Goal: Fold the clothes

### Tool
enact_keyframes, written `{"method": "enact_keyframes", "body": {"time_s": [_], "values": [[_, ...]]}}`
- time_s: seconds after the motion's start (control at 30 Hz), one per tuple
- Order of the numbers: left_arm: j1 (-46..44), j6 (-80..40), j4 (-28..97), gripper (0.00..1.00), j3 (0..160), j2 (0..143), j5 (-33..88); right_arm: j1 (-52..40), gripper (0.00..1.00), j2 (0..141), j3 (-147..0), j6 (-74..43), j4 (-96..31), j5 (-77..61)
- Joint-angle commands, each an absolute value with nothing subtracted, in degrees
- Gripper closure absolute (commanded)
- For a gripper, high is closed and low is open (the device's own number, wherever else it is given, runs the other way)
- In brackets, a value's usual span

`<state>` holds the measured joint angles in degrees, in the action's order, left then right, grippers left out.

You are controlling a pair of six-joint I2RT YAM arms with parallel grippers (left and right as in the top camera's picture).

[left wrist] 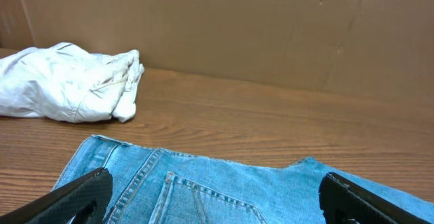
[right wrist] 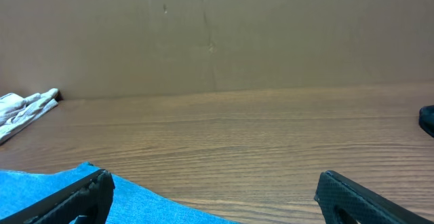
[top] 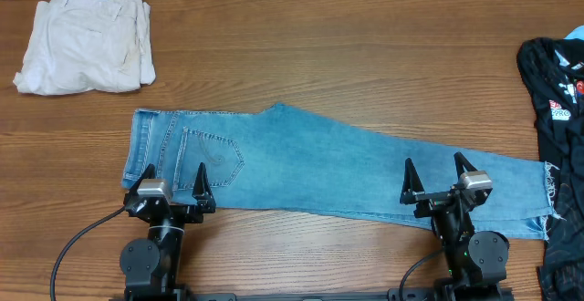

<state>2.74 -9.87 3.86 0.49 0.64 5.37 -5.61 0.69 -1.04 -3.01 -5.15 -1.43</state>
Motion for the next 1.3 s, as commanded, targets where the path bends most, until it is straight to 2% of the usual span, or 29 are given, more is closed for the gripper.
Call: {"method": "enact_keyframes", "body": {"time_s": [0.0,1.27], "values": [[3.0,-8.8,3.9,0.0,0.3,0.3,5.4,-5.5,0.0,0.2,-0.4,-3.1,-4.8,-1.1],[3.0,-8.8,3.9,0.0,0.3,0.3,5.4,-5.5,0.0,0.2,-0.4,-3.1,-4.8,-1.1]]}}
